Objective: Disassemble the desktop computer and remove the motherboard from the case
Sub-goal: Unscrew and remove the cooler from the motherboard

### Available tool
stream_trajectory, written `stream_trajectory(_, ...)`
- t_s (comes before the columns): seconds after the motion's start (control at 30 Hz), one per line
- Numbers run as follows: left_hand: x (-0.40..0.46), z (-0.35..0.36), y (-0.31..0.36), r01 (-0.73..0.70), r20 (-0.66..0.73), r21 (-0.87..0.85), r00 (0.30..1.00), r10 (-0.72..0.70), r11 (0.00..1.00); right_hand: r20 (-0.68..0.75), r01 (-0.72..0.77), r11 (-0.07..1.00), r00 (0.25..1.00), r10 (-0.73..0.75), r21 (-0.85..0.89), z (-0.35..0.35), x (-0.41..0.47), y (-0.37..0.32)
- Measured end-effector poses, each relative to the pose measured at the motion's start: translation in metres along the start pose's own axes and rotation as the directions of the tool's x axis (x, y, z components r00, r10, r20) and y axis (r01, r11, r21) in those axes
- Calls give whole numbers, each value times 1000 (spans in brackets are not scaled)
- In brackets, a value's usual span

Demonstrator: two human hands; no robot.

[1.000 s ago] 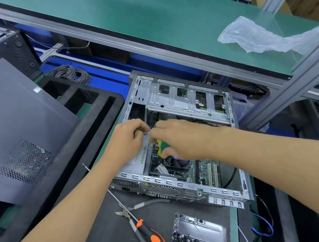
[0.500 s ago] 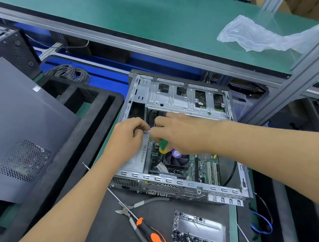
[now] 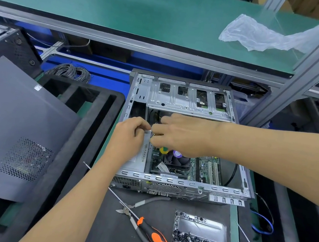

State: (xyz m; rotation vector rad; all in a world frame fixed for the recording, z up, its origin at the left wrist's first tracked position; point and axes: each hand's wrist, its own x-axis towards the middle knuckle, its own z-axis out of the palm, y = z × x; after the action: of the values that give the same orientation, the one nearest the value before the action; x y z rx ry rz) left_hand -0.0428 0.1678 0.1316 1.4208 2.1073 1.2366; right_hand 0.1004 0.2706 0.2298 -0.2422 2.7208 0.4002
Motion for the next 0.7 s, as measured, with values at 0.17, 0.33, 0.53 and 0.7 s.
stream_trajectory(0.17,0,1,-1,1,-4,-10,1000,-1,1000,224,-407,837,912,345,366,-3,-5,1)
stream_trajectory(0.33,1,3,-4,-3,-14,-13,1000,3,1000,127,-321,947,940,316,19,0,-3,-2)
stream_trajectory(0.53,-1,3,-6,-119,126,38,986,113,992,-95,-69,994,992,77,87,7,-5,-6)
stream_trajectory(0.7,-1,12,3,-251,337,108,919,202,962,-13,-303,859,941,338,412,14,-5,-1)
